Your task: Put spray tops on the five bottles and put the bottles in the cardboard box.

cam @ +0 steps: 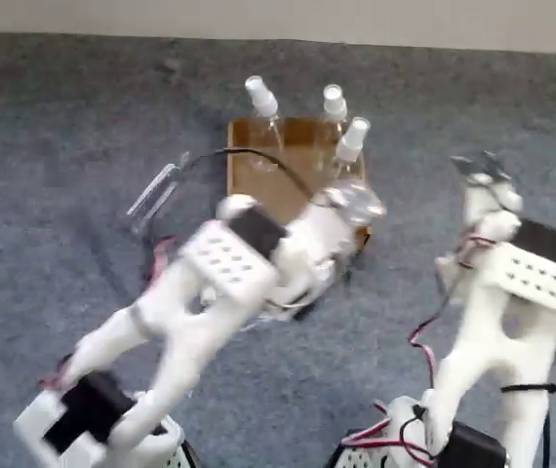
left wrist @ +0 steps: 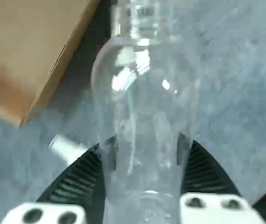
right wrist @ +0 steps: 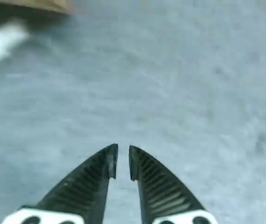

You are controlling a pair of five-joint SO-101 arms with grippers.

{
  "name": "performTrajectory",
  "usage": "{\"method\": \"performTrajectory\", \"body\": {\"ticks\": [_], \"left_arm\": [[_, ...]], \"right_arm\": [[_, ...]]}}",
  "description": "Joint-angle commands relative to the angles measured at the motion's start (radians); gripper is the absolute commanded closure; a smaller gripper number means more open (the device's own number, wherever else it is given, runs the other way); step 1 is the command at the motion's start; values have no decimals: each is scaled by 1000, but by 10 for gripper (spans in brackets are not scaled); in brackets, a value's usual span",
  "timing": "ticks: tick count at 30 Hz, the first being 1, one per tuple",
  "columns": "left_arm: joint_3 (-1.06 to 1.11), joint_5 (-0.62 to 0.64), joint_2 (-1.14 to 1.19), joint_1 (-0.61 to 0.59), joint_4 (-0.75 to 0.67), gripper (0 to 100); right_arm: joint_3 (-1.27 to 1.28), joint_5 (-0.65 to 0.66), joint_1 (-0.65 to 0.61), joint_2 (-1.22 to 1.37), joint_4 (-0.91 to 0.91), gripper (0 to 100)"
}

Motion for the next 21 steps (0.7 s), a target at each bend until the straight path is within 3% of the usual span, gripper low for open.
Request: {"method": "performTrajectory", "body": {"ticks": [1, 5, 9, 14, 21], "left_arm": [[-168, 91, 214, 107, -114, 993], [-259, 190, 378, 159, -209, 990], [-275, 367, 489, 183, -315, 989], [-275, 394, 527, 211, -381, 985], [-275, 393, 535, 217, -374, 782]], "right_arm": [[8, 71, 142, 21, -79, 994], [7, 109, 216, 73, -107, 994], [7, 106, 271, 96, -162, 993], [8, 110, 289, 97, -163, 993], [8, 110, 286, 96, -156, 993]]}}
